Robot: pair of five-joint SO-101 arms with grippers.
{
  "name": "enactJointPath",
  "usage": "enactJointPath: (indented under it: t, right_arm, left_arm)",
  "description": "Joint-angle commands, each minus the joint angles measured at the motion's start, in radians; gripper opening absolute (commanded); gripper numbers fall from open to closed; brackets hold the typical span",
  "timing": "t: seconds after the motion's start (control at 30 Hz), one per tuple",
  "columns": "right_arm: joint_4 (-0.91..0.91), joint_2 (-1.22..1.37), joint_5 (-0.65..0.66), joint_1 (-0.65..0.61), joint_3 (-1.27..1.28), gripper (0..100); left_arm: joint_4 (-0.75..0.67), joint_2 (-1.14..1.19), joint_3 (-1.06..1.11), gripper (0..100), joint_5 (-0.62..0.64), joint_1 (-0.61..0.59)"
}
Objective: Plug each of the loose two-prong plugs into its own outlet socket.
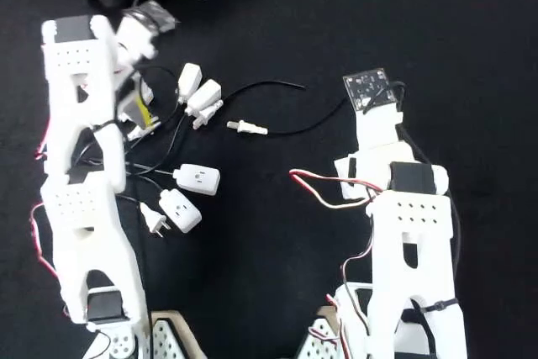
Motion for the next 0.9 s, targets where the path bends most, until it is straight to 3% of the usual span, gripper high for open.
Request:
enactJointPath:
  t: [0.0, 0.17, 0.33, 0.47, 0.67, 0.87]
  right_arm:
    - [-0.012, -0.021, -0.002, -0.015, -0.005, 2.6]
    - [-0.014, -0.019, -0.002, -0.015, -0.005, 2.6]
    - [-0.014, -0.022, 0.000, -0.015, -0.007, 2.7]
    - [-0.014, -0.022, 0.000, -0.014, -0.007, 2.7]
    - [-0.014, -0.022, 0.000, -0.014, -0.007, 2.7]
    - [-0.014, -0.022, 0.000, -0.014, -0.005, 2.7]
  left_arm:
    - [0.008, -0.178, 0.268, 26, -0.075, 0.099]
    - [-0.206, -0.555, 0.753, 26, -0.078, 0.193]
    - [-0.651, -0.947, 1.351, 26, -0.157, 0.243]
    - [-0.904, -1.178, 1.716, 26, -0.262, 0.274]
    - [-1.074, -1.260, 1.865, 26, -0.284, 0.340]
    - [-1.128, -1.076, 1.747, 26, -0.218, 0.380]
